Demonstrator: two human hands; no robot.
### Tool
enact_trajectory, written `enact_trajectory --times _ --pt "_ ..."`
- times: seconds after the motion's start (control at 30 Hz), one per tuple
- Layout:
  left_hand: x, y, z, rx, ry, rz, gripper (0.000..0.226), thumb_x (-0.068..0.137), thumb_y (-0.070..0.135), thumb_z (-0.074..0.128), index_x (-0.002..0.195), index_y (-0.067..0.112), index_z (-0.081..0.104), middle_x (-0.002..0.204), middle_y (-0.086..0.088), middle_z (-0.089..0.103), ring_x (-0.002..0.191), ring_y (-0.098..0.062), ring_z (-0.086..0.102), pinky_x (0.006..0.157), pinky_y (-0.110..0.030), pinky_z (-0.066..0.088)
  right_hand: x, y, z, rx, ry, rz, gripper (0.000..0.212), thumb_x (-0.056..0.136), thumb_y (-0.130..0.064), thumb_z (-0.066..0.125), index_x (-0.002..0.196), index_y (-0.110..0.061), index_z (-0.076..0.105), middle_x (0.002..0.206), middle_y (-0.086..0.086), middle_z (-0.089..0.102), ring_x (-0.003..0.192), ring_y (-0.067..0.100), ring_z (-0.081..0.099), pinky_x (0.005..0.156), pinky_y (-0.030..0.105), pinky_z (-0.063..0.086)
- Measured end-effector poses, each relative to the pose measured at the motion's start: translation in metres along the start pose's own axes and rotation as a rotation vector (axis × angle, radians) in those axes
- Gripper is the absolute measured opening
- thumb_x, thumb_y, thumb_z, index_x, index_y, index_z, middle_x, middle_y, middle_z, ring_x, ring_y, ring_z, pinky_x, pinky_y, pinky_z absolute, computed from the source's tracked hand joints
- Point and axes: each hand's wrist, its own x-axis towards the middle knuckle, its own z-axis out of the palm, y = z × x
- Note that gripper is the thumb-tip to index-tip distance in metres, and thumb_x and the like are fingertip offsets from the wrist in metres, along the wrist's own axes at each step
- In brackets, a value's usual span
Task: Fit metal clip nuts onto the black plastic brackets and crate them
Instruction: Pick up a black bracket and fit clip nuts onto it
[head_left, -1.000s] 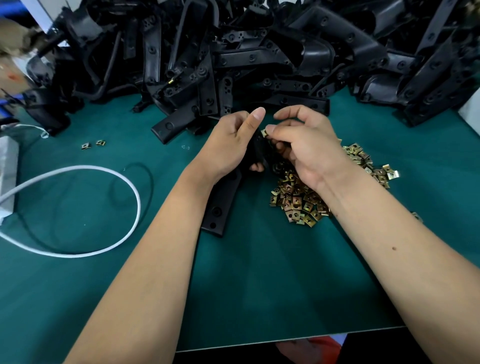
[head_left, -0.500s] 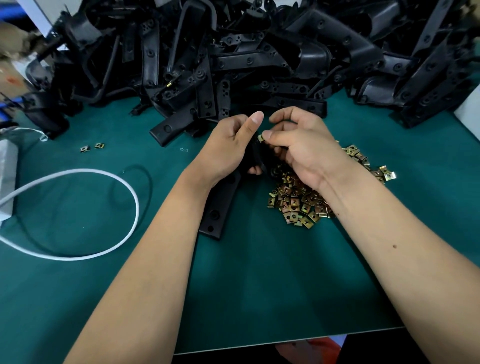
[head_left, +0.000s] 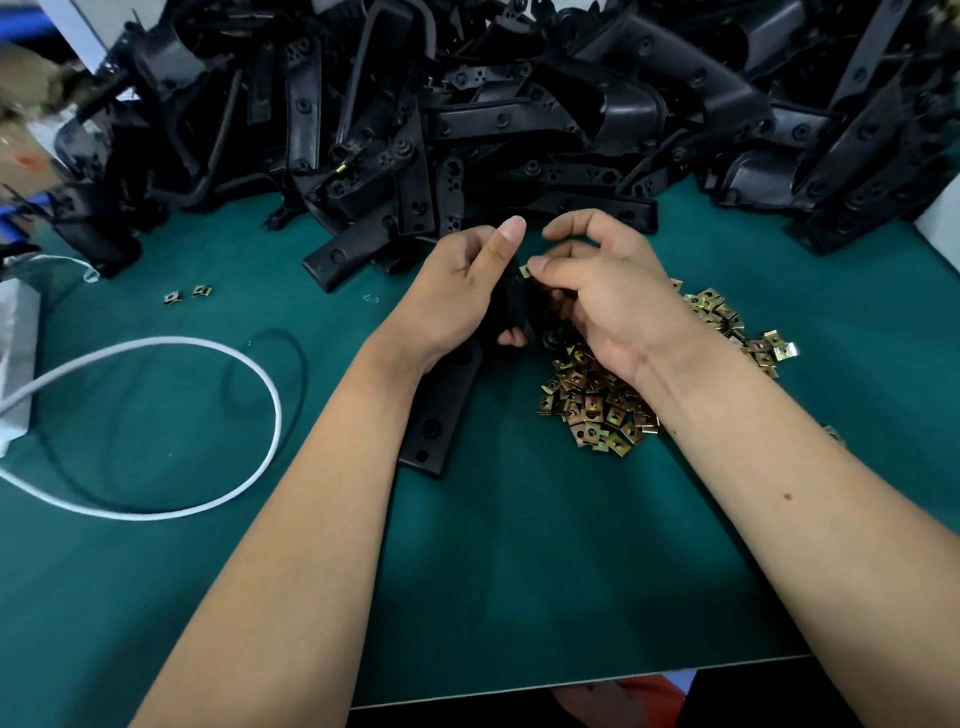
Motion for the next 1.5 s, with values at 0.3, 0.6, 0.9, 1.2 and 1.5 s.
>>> enact_trajectory --times 0.3,0.6,0.9,1.2,1.5 --pt "0.003 -0.004 0.001 0.045 0.036 -0.026 0.061 0.110 0.043 0.042 0.103 -0.016 0.054 0.071 -0.039 0.063 0.049 -0.032 0.066 0.046 -0.031 0.053 0.004 0.004 -0.005 -0.210 0.028 -0.061 0.023 0.088 0.004 0.071 0.096 -0.015 0.063 0.070 -0.001 0.060 0.065 0.011 0.057 0.063 0.028 0.049" --pt "0.006 -0.003 0.006 0.063 0.101 -0.082 0.058 0.108 0.043 0.048 0.108 -0.015 0.057 0.082 -0.047 0.053 0.059 -0.043 0.066 0.048 -0.039 0.059 0.000 0.009 -0.002 -0.407 -0.011 -0.213 0.017 0.089 0.003 0.070 0.099 -0.008 0.061 0.072 0.006 0.059 0.075 0.018 0.058 0.076 0.042 0.059" --pt "-0.001 -0.005 -0.020 -0.163 0.201 -0.045 0.058 0.110 0.051 0.035 0.072 0.015 0.061 0.058 -0.016 0.066 0.045 -0.020 0.059 0.048 -0.024 0.049 0.009 -0.003 -0.020 -0.816 0.100 -0.438 0.014 0.103 -0.012 0.055 0.106 -0.017 0.068 0.084 -0.004 0.076 0.079 0.007 0.070 0.074 0.025 0.053" --pt "-0.002 -0.010 -0.044 -0.334 0.208 -0.205 0.038 0.089 0.057 0.068 0.081 0.019 0.067 0.078 -0.011 0.068 0.060 -0.019 0.063 0.058 -0.028 0.054 0.007 0.007 -0.015 -1.388 -0.170 -0.476 0.023 0.087 -0.042 0.079 0.099 -0.024 0.073 0.095 -0.005 0.059 0.096 0.016 0.049 0.083 0.034 0.044" --pt "-0.007 -0.013 -0.041 -0.221 0.021 -0.072 0.046 0.064 0.004 0.084 0.101 0.007 0.057 0.087 -0.004 0.066 0.074 -0.011 0.063 0.071 -0.024 0.055 0.007 0.007 -0.013 -1.226 -0.038 -0.534 0.015 0.101 -0.022 0.064 0.097 -0.010 0.071 0.090 0.002 0.072 0.084 0.020 0.065 0.075 0.035 0.049"
